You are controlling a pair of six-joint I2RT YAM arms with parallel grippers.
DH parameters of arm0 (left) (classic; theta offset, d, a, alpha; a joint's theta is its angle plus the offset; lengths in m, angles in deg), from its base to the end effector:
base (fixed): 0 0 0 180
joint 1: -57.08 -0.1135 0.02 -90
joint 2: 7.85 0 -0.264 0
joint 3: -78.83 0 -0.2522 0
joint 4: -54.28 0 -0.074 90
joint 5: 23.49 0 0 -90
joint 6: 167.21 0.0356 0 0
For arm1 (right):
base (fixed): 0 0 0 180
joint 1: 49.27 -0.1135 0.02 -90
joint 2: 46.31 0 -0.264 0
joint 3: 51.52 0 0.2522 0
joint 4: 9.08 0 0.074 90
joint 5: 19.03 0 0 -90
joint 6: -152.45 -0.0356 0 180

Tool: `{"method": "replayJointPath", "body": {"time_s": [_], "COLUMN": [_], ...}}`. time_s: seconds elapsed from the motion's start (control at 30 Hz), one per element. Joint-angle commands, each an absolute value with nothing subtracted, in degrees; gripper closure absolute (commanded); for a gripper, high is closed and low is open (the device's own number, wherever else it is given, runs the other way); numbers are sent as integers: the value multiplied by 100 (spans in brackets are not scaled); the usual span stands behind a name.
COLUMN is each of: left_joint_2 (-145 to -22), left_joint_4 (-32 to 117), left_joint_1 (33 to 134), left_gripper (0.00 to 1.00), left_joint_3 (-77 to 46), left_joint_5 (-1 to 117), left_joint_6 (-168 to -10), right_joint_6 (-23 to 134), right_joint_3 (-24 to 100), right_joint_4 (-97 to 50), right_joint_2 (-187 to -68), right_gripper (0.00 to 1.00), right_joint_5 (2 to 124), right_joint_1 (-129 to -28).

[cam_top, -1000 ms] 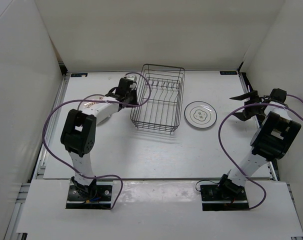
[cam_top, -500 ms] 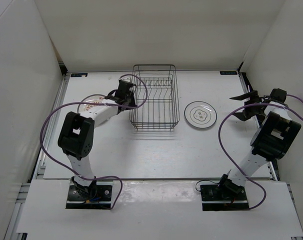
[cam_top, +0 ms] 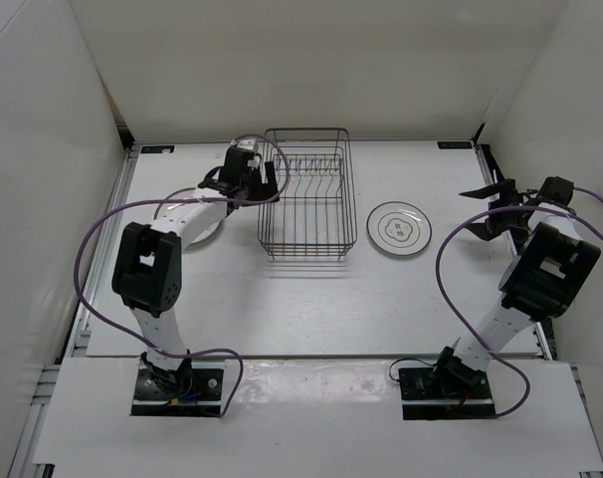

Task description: Unload the plates from the dish rack

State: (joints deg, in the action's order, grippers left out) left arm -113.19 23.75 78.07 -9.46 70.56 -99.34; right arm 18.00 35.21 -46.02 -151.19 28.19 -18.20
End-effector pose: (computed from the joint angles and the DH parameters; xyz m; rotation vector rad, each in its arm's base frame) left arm 0.3870 -0.1458 0.2324 -0.0587 2.3568 -0.2887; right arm 0.3420 -0.1779 0.2080 1.2540 2.1087 1.0365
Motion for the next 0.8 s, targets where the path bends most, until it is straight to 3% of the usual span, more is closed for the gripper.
{"method": "replayJointPath", "body": {"time_s": [0.0,0.17,0.3,0.6,0.77], "left_joint_2": [-10735,-9918,-8706,-6024,-5514], "left_joint_4": [2479,2637,3154,3427,2841], "left_joint_1": [7580,7177,6561,5866,5752], "left_gripper": [0,0,0,0,0], "left_joint_3": [-463,-294,-1918,-5547,-6087], "left_joint_5": [6425,5368,5490,8221,8819], "left_joint_6": [-9664,-9172,-9646,-8522,-8696], "right_joint_6": [1762,1877,1964,2307,2324], "right_joint_3": [3826,3748,3677,4143,4196], "right_joint_4": [-4455,-4684,-4772,-5018,-5193], "right_joint_2": [-15204,-15266,-15319,-15626,-15609], "right_gripper": [10,10,10,10,10], "right_joint_5": [2966,3124,3256,3292,3493], "right_joint_1": [-1508,-1490,-1508,-1552,-1710]}}
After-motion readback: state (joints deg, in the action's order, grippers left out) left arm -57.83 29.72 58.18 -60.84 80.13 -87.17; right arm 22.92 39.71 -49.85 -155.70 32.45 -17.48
